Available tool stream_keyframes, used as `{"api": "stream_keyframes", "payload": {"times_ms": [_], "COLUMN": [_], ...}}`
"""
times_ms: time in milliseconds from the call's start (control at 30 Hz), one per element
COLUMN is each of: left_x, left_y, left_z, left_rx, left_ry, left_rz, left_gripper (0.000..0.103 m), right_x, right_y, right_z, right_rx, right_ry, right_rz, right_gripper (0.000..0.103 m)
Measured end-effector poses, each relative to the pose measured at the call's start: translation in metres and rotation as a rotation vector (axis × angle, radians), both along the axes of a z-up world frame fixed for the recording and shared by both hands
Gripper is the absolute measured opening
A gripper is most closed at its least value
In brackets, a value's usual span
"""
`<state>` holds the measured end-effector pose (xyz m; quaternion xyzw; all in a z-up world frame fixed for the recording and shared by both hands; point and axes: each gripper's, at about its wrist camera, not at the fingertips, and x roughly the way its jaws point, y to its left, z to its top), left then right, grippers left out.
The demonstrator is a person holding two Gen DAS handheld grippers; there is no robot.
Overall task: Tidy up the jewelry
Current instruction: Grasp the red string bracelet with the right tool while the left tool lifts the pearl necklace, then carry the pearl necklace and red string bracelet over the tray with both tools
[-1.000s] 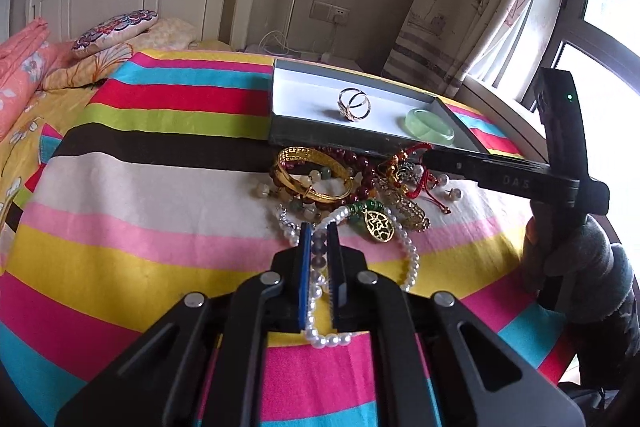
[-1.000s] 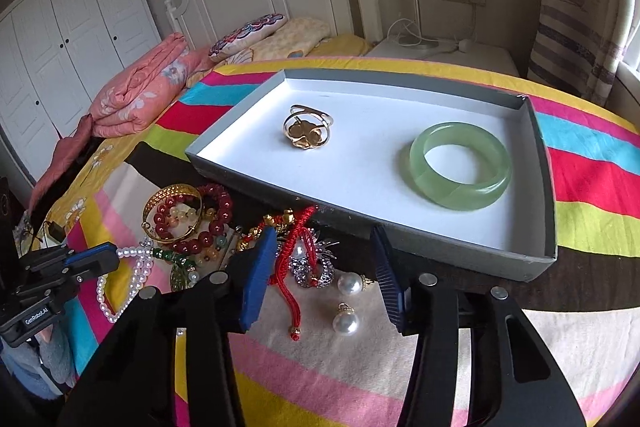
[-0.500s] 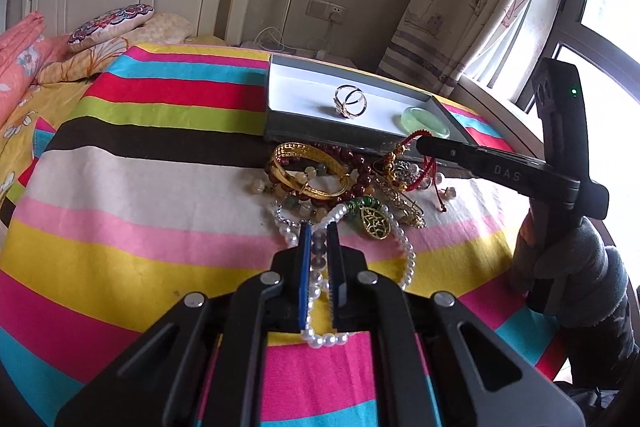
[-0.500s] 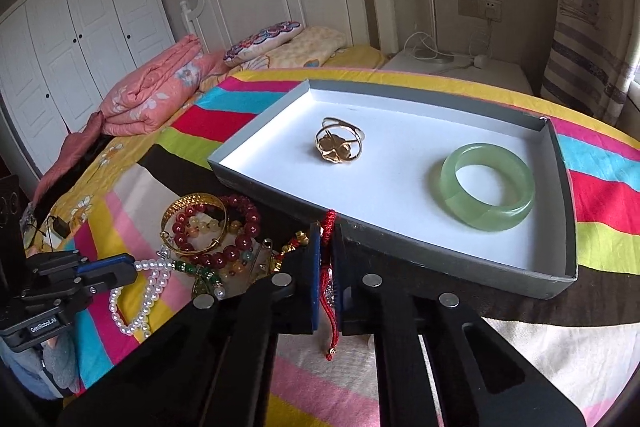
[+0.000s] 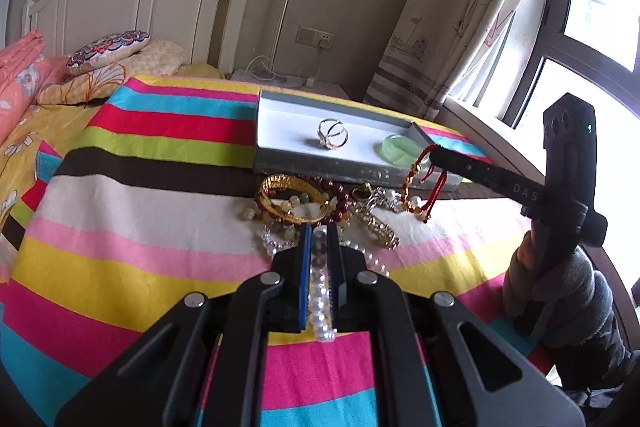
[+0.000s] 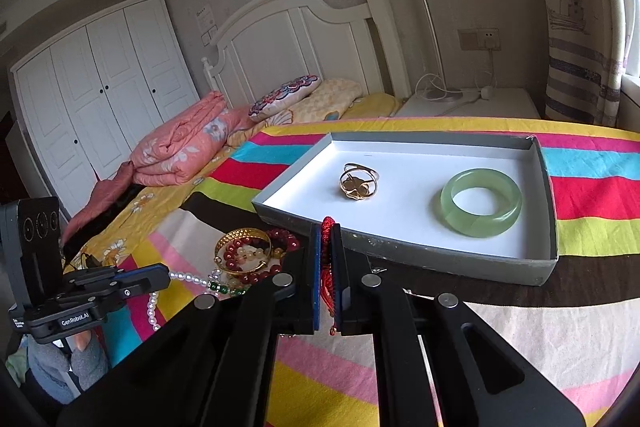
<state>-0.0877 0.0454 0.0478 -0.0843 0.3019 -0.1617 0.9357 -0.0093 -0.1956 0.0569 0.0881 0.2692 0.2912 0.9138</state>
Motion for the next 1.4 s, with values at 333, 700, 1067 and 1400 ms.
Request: {"api": "stream_keyframes", "payload": {"times_ms": [333, 700, 1067, 1400], "left_x": [-0.003, 0.007, 0.056, 0.115], "left_y": [-0.015, -0.043, -0.077, -0.110], "left_z": [0.085, 0.158, 0.197, 0.188], "left_rx": [0.038, 0.101, 0.132, 0.129], "left_ry": [-0.169, -0.289, -0.306, -0.247], "left_rz": [-0.050, -0.094, -0.115, -0.108], "left_gripper": [0.007, 0.007, 0.007, 0.007], "right_x": [-0.024, -0.033, -0.013, 0.030], "right_y": [-0.022, -0.042, -0.041, -0.041], "right_z": [0.034, 0.069, 0.073, 0.057], "right_rx": [0.064, 0.063, 0.037, 0.035], "right_ry": [-0.079, -0.163, -0.167, -0.085], "right_rz": [-0.019, -0.053, -0.066, -0.093], "right_gripper": [0.007, 0.008, 0.008, 0.008]}}
